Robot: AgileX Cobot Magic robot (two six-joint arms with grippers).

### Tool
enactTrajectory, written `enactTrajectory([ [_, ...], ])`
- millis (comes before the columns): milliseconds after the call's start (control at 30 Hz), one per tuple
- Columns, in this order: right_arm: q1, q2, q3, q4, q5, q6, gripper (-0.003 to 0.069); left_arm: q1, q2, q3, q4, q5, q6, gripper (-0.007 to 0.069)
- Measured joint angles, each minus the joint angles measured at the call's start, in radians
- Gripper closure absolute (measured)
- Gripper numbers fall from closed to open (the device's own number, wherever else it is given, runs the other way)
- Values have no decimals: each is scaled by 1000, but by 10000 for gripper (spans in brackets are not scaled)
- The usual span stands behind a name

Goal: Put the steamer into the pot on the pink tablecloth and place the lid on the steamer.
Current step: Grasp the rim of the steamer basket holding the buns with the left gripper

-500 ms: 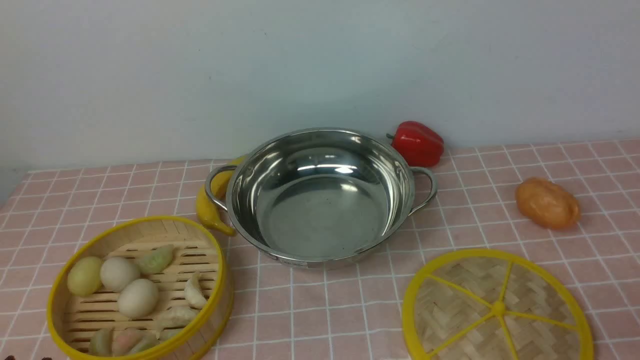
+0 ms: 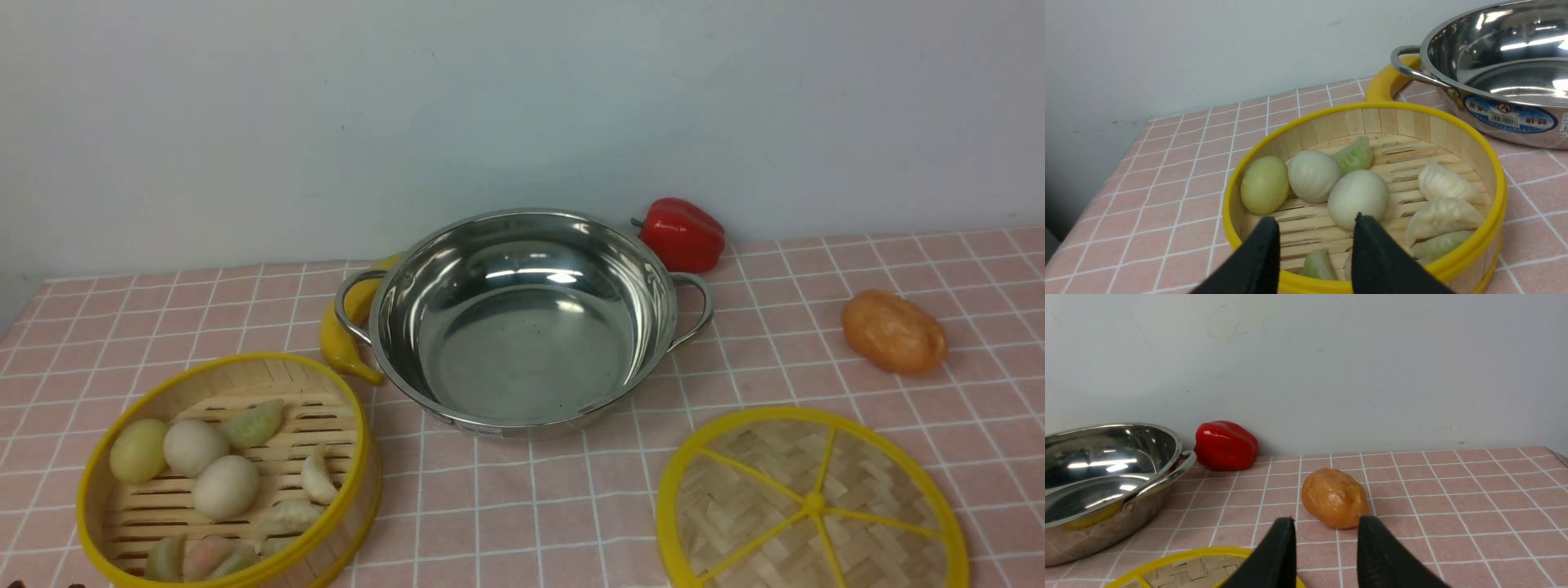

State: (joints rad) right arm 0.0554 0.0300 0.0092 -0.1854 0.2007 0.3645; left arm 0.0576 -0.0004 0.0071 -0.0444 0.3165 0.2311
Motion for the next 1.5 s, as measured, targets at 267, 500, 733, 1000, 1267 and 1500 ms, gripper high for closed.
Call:
enactTrajectory([
  [267,0,0,0,-1,-1,-1,419,0,0,0,-2,0,-1,382],
  [500,0,0,0,256,-172,186,419,0,0,0,-348,0,-184,382],
  [733,0,0,0,435,-312,279,419,0,0,0,-830,-3,-325,382],
  [1000,0,0,0,443,-377,297,419,0,0,0,-948,-58,-315,382],
  [1267,0,0,-30,445,-997,379,419,0,-1,-133,-1189,-215,-289,382],
  [1500,0,87,-316,446,-854,85,419,0,41,-449,-1053,-389,93,382],
])
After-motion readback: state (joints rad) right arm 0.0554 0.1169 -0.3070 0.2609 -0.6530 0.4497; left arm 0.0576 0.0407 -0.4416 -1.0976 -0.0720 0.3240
